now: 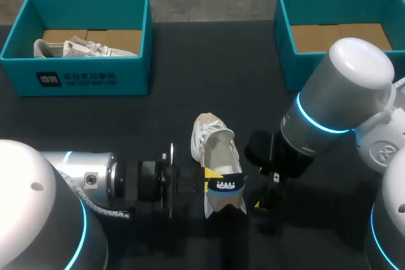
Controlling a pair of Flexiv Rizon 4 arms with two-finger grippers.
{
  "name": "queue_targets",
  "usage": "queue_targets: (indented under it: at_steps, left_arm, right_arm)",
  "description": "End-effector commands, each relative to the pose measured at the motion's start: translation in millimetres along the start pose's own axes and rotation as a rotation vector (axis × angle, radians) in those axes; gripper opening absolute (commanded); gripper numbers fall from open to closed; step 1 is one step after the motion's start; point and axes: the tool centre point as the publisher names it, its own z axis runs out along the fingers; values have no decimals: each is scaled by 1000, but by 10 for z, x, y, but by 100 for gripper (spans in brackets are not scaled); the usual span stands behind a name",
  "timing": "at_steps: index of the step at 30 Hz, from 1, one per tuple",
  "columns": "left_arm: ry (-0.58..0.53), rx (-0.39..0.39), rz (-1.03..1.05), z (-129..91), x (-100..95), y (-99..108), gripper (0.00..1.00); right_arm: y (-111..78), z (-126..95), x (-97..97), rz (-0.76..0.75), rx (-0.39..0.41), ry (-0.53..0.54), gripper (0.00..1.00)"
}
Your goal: Take the shoe out of the shoebox, open the shoe tongue, remove and reinsert the insole, then place the shoe into the shoebox
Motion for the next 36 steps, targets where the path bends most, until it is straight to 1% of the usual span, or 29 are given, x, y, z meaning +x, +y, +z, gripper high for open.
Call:
queue_targets:
  at_steps: [1, 14, 24, 36]
  left_arm:
    - [3, -4, -2, 61, -7, 38, 0]
    - [3, -13, -12, 83, 0, 107, 0]
    - [7, -22, -17, 135, 26, 204, 0]
    - [-8, -47, -9, 114, 12, 266, 0]
  right_arm:
    - [7, 19, 12, 1, 2, -3, 100]
    - [7, 19, 12, 1, 2, -3, 100]
    - [7, 19, 12, 1, 2, -3, 100]
    - [7, 19, 12, 1, 2, -3, 100]
